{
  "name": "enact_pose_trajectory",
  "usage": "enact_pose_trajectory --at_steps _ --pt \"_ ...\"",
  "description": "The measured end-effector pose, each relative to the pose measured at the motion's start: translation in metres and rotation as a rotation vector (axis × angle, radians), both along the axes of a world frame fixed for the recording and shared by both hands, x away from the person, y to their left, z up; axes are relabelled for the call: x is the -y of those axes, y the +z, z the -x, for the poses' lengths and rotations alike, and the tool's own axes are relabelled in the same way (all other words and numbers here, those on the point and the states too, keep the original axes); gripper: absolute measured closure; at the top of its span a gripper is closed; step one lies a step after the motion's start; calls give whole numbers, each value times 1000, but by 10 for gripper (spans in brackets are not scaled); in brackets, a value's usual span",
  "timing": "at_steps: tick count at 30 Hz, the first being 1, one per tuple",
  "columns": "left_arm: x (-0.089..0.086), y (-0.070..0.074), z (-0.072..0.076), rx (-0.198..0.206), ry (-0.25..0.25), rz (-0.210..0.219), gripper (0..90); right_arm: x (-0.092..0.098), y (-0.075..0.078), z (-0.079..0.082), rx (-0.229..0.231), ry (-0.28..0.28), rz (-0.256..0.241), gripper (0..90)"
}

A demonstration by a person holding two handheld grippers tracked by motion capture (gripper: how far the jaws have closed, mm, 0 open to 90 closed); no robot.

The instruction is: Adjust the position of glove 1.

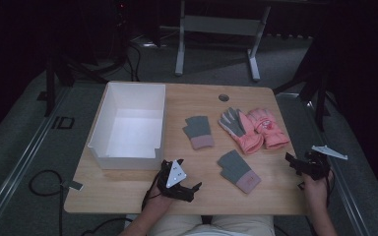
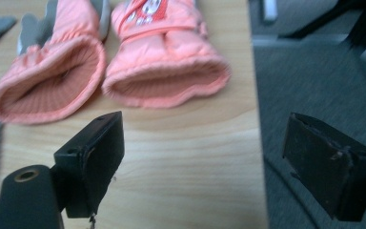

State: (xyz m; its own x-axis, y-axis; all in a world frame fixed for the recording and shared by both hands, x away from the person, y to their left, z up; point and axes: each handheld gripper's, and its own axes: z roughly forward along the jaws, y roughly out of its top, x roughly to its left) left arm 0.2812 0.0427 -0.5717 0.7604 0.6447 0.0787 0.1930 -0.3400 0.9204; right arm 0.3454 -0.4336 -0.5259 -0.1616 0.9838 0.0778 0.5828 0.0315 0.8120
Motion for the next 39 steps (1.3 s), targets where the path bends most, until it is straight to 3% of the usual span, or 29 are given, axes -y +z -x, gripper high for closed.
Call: enact_pose_trajectory --at_steps 3,7,10,15,17,18,22,29,39 --pt "0 0 0 1 3 -2 0 -4 7 -3 -38 21 -16 146" --pt "0 0 0 1 4 -1 0 -13 19 -9 -12 40 -2 130" --pt "0 0 0 -3 6 5 0 -16 27 -16 -29 67 -61 131" --pt "0 0 0 -1 5 4 0 -25 37 -22 -21 108 -62 117" --pt "0 0 0 0 5 0 0 -27 39 -22 -8 106 -55 117" --pt "0 0 0 0 5 1 0 -35 50 -24 18 123 -48 119" --pt "1 0 1 9 14 1 0 -40 63 -23 75 128 -43 175" --pt "1 0 1 10 11 1 0 -63 90 -31 109 199 -14 233" --pt "0 0 1 7 11 3 0 -97 106 -41 137 285 -3 266"
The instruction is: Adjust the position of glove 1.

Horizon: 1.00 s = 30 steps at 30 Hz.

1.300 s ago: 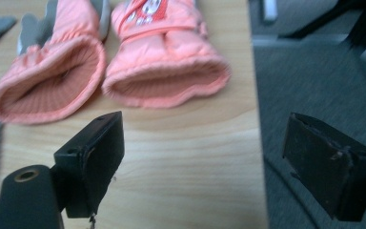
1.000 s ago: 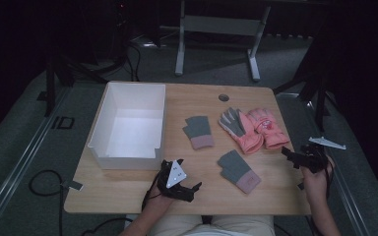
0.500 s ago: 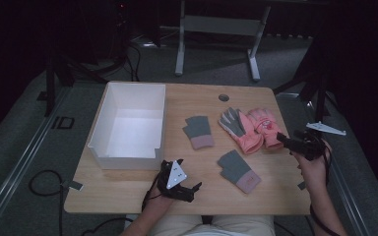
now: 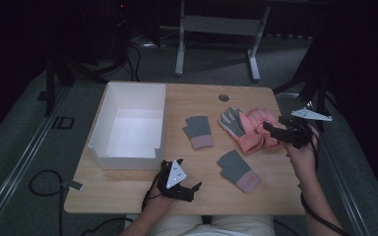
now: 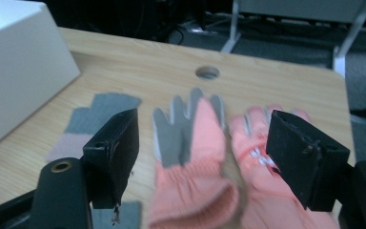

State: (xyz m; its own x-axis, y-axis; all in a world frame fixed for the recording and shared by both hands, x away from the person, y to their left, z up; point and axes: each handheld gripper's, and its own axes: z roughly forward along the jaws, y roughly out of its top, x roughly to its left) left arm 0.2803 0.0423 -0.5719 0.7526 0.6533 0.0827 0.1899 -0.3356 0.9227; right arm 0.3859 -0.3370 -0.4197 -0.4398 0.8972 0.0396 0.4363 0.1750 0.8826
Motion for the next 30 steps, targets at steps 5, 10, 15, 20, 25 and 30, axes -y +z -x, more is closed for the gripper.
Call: enact_pose_trajectory --at_steps 5,10,15,20,25,30 --pt "-1 0 0 -2 4 5 0 -30 8 -3 26 78 21 290" --pt "0 0 0 3 2 1 0 -56 8 -8 26 149 46 336" --pt "-1 0 0 1 4 5 0 -81 1 -13 4 214 75 361" --pt "-2 0 0 -7 -3 13 0 -109 -13 -23 -45 276 112 432" --pt "-1 0 1 -2 -4 9 0 -136 -34 -34 -115 362 143 499" --pt "-1 0 1 -2 -9 9 0 -160 -50 -49 -126 405 192 552"
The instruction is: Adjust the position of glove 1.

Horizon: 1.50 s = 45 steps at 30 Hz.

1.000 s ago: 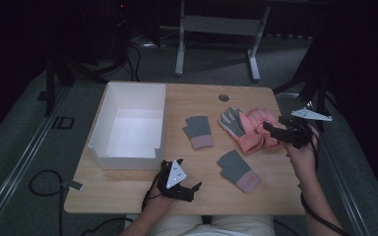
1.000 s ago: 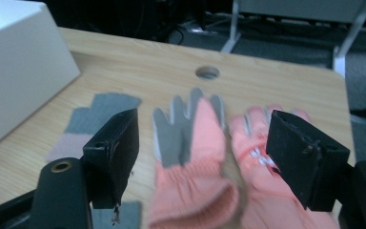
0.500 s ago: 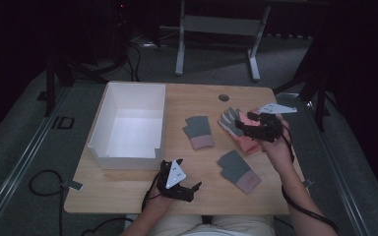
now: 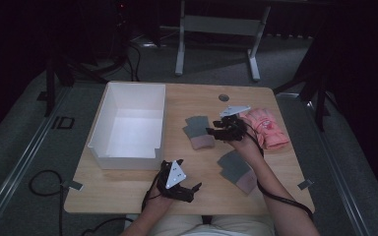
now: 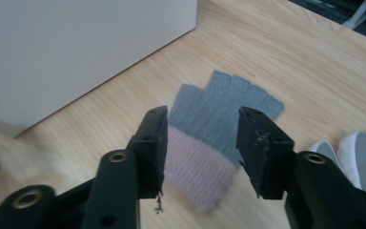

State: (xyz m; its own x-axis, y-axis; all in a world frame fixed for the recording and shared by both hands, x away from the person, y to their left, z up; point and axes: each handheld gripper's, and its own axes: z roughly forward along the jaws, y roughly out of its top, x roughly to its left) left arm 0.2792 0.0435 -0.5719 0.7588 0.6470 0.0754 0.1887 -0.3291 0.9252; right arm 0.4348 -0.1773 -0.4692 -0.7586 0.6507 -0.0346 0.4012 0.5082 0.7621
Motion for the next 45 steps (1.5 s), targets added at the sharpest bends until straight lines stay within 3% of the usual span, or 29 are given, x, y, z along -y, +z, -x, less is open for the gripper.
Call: enact_pose_trajectory --at_steps 5,11,15,21,23,27,28,30,31,34,39,43,44,45 --pt "1 0 0 -1 -3 -2 0 -9 -9 -10 -12 10 28 613" --pt "1 0 0 -2 -5 1 0 -23 -29 -27 -62 -5 60 693" --pt "1 0 0 1 -7 -2 0 -28 -37 -36 -63 -16 100 727" --pt "1 0 0 -1 -12 -1 0 -35 -47 -48 -67 -15 107 702" --pt "1 0 0 -3 -12 0 16 -40 -55 -54 -72 -39 132 677" --pt "1 0 1 4 -15 0 16 -42 -64 -61 -93 -62 135 644" --pt "1 0 1 5 -12 -2 16 -45 -71 -65 -103 -74 170 643" --pt "1 0 1 7 -10 -2 14 -45 -78 -66 -102 -72 177 662" --pt "1 0 2 11 -7 -4 14 -45 -78 -66 -102 -72 177 662" --pt "2 0 3 24 -4 -10 9 -45 -81 -63 -95 -112 140 774" --pt "1 0 4 33 9 -6 8 -49 -76 -60 -136 -180 124 853" --pt "1 0 3 21 4 -7 7 -44 -62 -42 -102 -242 97 853" --pt "0 0 2 14 3 -1 7 -42 -56 -34 -96 -249 68 853" --pt "0 0 2 9 6 5 7 -35 -43 -14 -84 -282 5 854"
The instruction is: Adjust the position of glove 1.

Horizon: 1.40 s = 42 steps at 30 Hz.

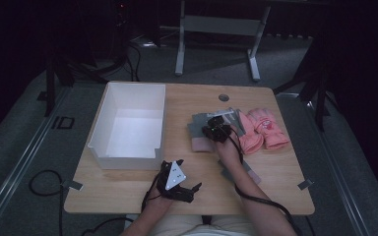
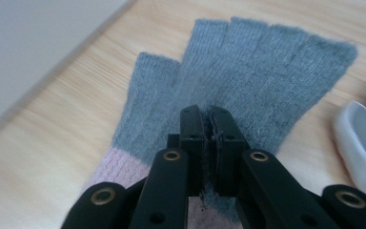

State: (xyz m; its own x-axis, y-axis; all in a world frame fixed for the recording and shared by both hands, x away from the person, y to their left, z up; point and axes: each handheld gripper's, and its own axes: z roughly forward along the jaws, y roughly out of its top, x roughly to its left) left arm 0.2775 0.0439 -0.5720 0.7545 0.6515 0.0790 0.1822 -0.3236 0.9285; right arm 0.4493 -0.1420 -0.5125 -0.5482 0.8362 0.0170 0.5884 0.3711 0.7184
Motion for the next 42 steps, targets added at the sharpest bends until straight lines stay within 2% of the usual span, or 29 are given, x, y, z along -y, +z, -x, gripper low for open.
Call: enact_pose_trajectory --at_steps 3,4,5,7,9,10,12,15,16,17,18,24,27,29,34,36,37,39,40,41,42 --pt "-1 0 1 6 8 4 2 2 15 25 33 -9 -34 854" --pt "-1 0 1 6 8 4 0 2 15 25 33 -9 -34 854" --pt "0 0 -1 -7 -15 12 0 4 26 49 68 -26 -65 857" --pt "-2 0 -2 -21 -35 25 0 4 31 66 89 -30 -78 856" --pt "-3 0 -1 -16 -37 31 0 4 32 83 98 -36 -91 856" --pt "-2 0 0 -8 -35 27 0 3 30 88 97 -32 -75 856" --pt "0 0 3 22 -19 6 0 5 20 95 72 -42 -67 857" --pt "1 0 5 40 -18 -12 0 8 0 100 14 -65 -58 856" --pt "1 0 5 40 -18 -12 0 8 0 100 14 -65 -58 856" --pt "1 0 4 32 -21 -7 0 9 -13 103 -24 -71 -55 856" --pt "1 0 4 30 -20 -4 0 8 -18 104 -39 -71 -55 856" --pt "1 0 4 31 -26 -2 0 1 -35 105 -69 -55 -40 854" --pt "-1 0 1 3 -42 19 0 -1 -41 103 -87 -55 -26 841" --pt "-2 0 0 -9 -48 23 0 -1 -42 102 -92 -63 -33 832" --pt "-1 0 1 1 -48 15 0 -1 -43 102 -87 -68 -48 818" --pt "-1 0 1 1 -44 17 0 1 -41 102 -101 -67 -64 734" --pt "-1 0 1 1 -44 19 0 3 -38 102 -102 -61 -74 710" --pt "-1 0 1 1 -46 18 0 9 -28 101 -74 -49 -83 663" --pt "-1 0 1 1 -46 18 0 9 -28 101 -74 -49 -83 663" --pt "-1 0 1 -3 -46 18 0 22 -11 99 -37 -26 -100 614" --pt "-1 0 0 -5 -48 19 0 27 -6 98 -19 -18 -101 612"
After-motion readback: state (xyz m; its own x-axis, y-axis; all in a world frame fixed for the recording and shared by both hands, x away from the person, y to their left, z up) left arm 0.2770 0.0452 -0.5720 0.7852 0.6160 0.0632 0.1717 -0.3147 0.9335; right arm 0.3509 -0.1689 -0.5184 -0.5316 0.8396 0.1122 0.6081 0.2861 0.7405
